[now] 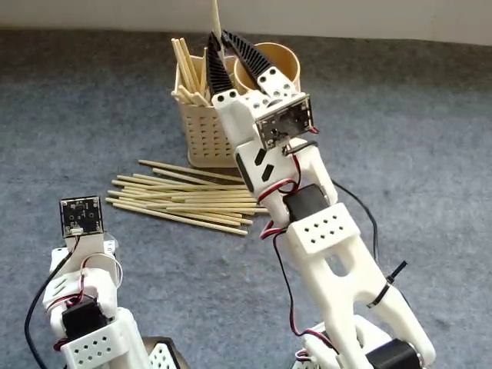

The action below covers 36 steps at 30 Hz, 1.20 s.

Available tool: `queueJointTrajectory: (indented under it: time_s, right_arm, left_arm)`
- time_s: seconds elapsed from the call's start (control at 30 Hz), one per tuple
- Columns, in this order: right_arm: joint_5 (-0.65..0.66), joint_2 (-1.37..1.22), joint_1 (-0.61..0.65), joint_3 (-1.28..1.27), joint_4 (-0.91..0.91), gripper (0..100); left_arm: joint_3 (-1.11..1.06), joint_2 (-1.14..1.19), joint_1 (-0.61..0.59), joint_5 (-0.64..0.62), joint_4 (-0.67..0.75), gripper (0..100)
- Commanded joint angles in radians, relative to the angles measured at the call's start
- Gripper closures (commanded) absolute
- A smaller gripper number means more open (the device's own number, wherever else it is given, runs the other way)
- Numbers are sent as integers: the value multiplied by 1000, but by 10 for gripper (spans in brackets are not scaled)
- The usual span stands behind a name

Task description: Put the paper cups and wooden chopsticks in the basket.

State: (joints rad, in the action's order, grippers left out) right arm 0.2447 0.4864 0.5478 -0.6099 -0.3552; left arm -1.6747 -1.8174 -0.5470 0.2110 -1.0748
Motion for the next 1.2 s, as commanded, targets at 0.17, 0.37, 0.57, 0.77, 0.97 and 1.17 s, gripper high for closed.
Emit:
queueJointTrajectory:
  time_s: [0.17, 0.37, 0.57, 0.77, 0.97, 1.17]
  right_arm:
    - [-11, -105, -13, 7, -22, 995]
    - [-11, -159, -8, -42, -19, 995]
    - [-12, -162, -8, -143, -18, 991]
    - [-12, -151, -7, -173, 128, 899]
    - [-12, -68, -5, -88, 314, 899]
    - [-12, 159, 39, -73, 538, 899]
  left_arm:
    - [-21, -7, -2, -6, 18, 843]
    - [-21, -7, -2, -6, 18, 843]
    - [-21, -7, -2, -6, 18, 843]
    - [-21, -7, -2, -6, 18, 843]
    - [-21, -7, -4, -6, 18, 843]
    - [-21, -7, -4, -6, 18, 843]
